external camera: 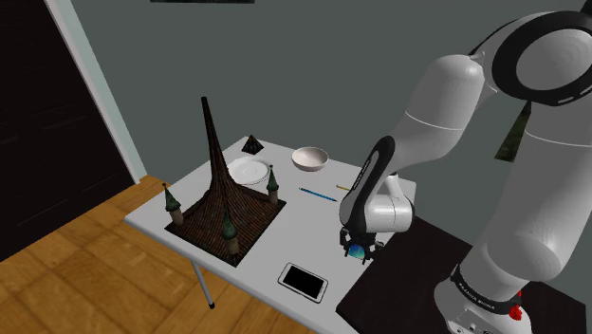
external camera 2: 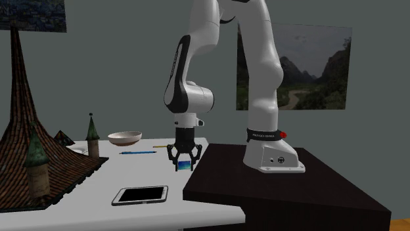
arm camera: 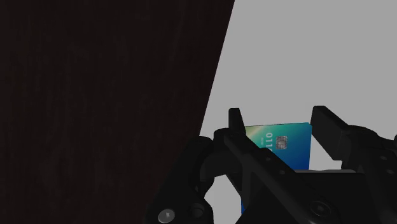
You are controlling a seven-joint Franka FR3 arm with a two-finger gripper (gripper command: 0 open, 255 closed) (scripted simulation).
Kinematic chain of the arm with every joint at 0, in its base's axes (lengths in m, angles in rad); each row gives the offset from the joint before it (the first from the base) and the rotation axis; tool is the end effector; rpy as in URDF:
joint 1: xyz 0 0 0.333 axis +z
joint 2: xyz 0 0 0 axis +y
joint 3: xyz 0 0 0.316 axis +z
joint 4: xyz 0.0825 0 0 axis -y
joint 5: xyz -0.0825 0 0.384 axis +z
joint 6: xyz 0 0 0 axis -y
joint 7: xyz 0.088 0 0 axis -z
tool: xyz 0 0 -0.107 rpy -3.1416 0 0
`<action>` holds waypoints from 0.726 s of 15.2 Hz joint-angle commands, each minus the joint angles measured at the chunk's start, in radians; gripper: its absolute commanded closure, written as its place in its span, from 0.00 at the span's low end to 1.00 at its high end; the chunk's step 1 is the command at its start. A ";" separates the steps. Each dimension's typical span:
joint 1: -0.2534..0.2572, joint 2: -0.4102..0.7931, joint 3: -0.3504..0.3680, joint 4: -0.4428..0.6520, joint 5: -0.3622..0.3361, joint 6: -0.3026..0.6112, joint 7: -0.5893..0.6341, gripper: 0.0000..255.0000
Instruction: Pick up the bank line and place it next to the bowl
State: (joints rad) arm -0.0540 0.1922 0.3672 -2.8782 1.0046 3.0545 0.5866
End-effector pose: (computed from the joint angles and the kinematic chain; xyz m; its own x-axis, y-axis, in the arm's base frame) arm 0.3052 0.0412 0.1390 0.2839 -0.9482 -0.1422 -0.9588 -0.2819 -0.0342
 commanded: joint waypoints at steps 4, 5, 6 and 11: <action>0.001 0.001 -0.003 -0.003 -0.005 -0.004 0.003 1.00; 0.002 0.000 -0.005 -0.003 -0.008 -0.005 0.006 1.00; 0.001 0.000 -0.004 -0.003 -0.006 -0.005 0.003 1.00; 0.045 -0.079 -0.057 -0.035 -0.115 -0.055 0.112 1.00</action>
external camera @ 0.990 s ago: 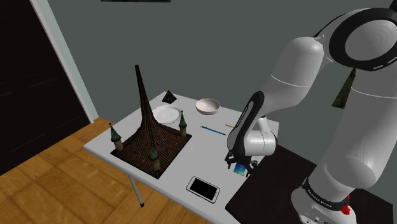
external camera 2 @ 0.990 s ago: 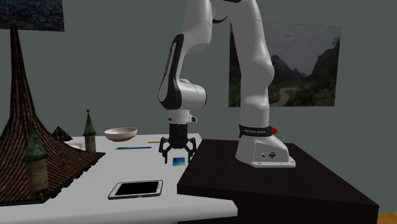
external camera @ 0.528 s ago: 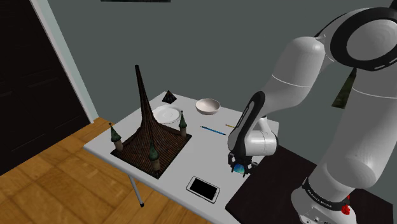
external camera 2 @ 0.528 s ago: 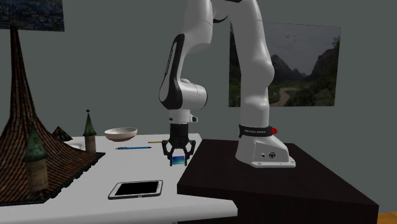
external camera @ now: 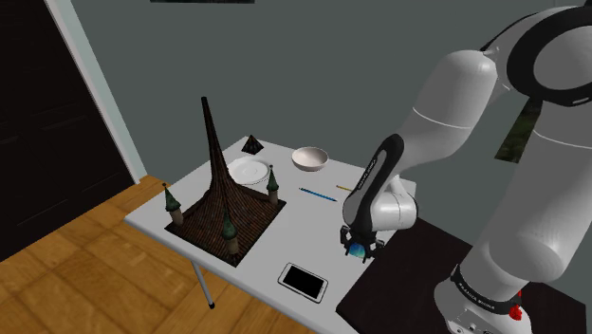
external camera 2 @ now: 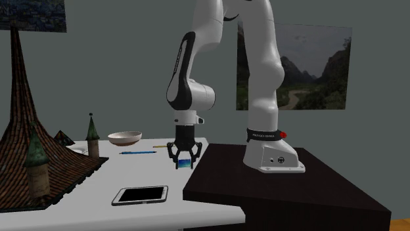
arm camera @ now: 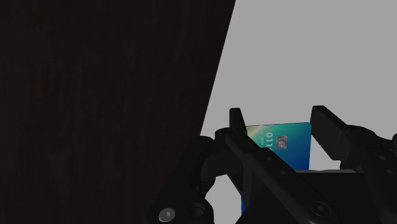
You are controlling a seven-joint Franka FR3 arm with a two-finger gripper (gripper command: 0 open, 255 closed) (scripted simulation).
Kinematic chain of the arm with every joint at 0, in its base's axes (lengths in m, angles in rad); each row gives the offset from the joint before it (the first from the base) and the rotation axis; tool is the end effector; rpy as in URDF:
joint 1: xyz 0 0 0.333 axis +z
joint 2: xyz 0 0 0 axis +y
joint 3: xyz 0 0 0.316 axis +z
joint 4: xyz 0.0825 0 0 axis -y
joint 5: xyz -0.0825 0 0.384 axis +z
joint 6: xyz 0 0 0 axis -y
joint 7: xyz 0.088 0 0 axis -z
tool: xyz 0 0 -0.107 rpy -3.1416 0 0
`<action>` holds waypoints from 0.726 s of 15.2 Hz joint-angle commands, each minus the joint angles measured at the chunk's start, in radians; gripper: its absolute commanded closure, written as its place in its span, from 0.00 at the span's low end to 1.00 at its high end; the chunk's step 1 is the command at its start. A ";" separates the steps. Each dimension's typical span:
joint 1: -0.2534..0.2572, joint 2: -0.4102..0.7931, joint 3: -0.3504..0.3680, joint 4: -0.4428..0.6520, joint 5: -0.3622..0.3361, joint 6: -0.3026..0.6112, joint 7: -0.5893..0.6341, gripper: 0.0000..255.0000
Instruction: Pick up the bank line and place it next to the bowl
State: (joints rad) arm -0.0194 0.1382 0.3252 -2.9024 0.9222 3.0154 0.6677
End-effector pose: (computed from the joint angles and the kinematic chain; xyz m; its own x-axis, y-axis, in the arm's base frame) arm 0.3049 0.0421 0.1485 0.2836 -0.9480 -0.1444 -0.9588 -0.2824 -0.0294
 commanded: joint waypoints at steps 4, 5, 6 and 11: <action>0.026 -0.135 -0.056 -0.050 -0.180 -0.089 0.162 1.00; 0.024 -0.162 -0.060 -0.058 -0.212 -0.108 0.190 1.00; 0.019 -0.189 -0.061 -0.064 -0.241 -0.129 0.215 1.00; -0.013 -0.321 -0.053 -0.086 -0.345 -0.238 0.306 1.00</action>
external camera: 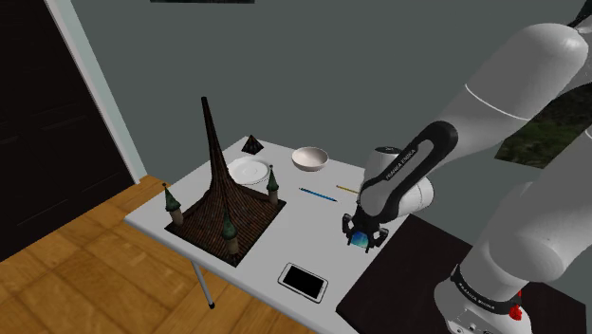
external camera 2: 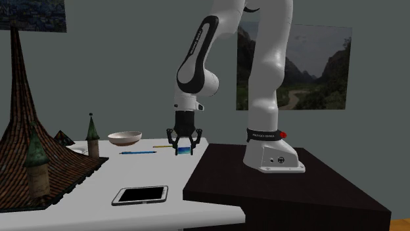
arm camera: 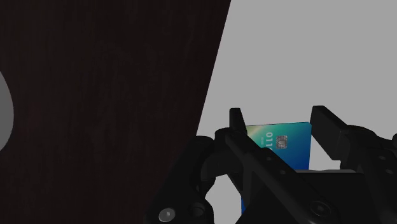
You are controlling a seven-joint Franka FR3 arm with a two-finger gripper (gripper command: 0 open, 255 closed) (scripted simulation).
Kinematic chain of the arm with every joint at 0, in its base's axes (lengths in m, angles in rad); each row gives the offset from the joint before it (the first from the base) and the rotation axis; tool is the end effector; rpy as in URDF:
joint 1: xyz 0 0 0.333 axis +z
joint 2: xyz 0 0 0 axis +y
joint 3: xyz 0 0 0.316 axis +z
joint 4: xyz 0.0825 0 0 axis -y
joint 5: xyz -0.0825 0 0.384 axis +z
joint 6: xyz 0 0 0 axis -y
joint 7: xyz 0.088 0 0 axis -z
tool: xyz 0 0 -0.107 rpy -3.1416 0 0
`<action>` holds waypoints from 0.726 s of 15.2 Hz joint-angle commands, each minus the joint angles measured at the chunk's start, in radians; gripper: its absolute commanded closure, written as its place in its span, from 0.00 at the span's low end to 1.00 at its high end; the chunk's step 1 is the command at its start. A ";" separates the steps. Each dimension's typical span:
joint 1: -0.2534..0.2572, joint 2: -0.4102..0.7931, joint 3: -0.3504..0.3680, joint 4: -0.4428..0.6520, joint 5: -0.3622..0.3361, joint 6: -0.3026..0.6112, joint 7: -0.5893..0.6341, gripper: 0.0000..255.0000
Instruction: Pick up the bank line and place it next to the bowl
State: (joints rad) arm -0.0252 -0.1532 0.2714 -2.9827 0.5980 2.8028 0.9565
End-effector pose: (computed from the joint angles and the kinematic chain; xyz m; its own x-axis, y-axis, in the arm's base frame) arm 0.3050 0.0427 0.2054 0.2841 -0.9477 -0.1456 -0.9587 -0.2829 -0.0295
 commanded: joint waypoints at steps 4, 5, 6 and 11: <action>-0.029 -0.130 0.008 -0.012 -0.071 -0.119 0.062 1.00; -0.033 -0.154 0.009 -0.012 -0.081 -0.143 0.071 1.00; -0.037 -0.178 0.010 -0.012 -0.090 -0.166 0.079 1.00; -0.054 -0.286 0.010 -0.004 -0.128 -0.281 0.112 1.00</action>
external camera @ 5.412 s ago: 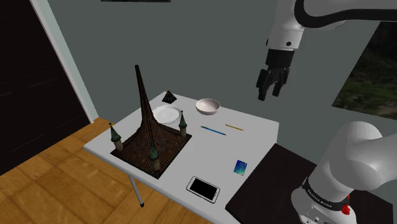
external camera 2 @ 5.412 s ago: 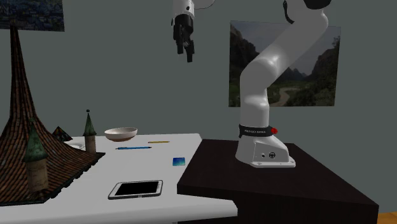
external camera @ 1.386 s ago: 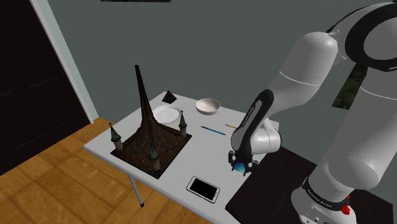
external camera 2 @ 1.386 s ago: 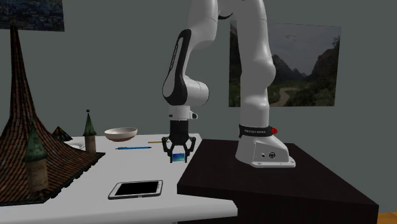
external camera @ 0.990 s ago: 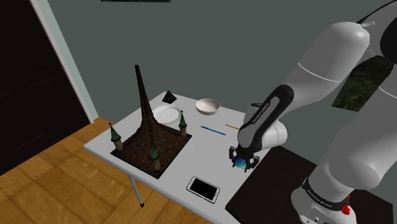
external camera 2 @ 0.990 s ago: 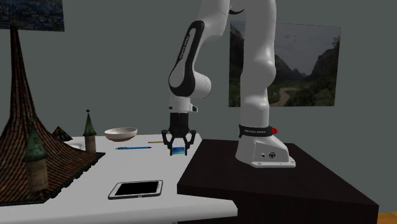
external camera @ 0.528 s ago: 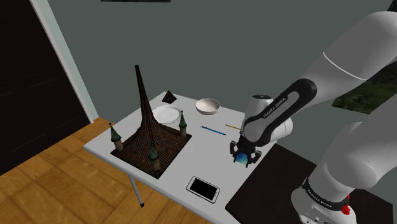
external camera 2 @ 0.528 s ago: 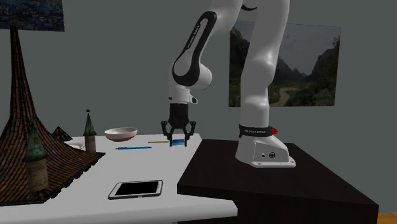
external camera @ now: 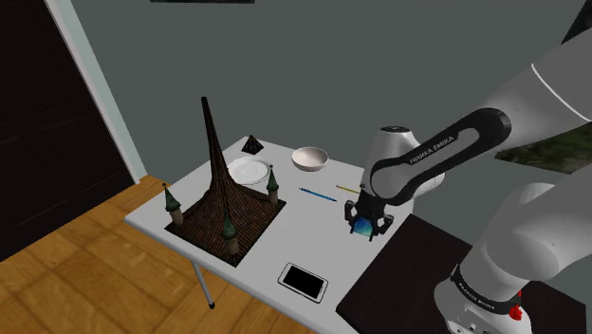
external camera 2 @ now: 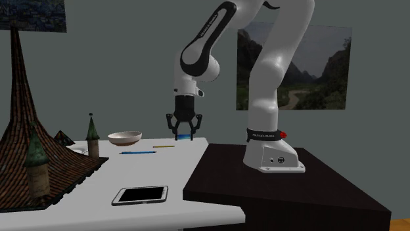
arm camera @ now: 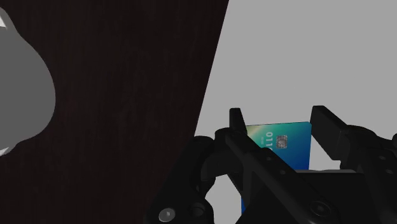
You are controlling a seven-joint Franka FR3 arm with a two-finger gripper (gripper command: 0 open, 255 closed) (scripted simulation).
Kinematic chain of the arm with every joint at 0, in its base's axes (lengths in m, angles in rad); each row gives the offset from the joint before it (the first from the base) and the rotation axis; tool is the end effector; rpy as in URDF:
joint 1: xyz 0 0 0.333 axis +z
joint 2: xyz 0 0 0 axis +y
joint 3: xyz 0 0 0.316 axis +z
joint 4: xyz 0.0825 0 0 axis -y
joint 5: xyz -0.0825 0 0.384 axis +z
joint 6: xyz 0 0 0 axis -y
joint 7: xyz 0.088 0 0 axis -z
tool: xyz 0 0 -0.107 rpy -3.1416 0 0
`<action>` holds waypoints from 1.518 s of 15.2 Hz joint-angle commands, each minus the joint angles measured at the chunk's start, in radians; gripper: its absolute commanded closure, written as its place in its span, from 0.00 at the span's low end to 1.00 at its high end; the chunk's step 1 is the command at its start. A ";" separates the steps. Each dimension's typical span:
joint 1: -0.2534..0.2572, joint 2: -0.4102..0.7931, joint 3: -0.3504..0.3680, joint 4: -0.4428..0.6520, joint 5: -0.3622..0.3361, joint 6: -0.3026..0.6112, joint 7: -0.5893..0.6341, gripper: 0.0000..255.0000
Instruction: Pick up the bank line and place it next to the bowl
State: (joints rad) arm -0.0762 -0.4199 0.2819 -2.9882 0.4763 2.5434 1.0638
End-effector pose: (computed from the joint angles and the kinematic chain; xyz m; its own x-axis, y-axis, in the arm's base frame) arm 0.3046 0.0423 0.2640 0.2840 -0.9479 -0.1447 -0.9587 -0.2828 -0.0290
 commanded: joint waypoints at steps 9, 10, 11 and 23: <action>-0.187 0.251 -0.118 0.253 -0.178 -0.026 -0.131 1.00; -0.200 0.280 -0.129 0.285 -0.192 -0.031 -0.142 1.00; -0.213 0.309 -0.140 0.319 -0.206 -0.037 -0.152 1.00; -0.310 0.649 -0.233 0.778 -0.300 -0.175 -0.251 1.00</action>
State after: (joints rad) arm -0.3773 0.1993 0.0566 -2.2562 0.1821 2.3865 0.8236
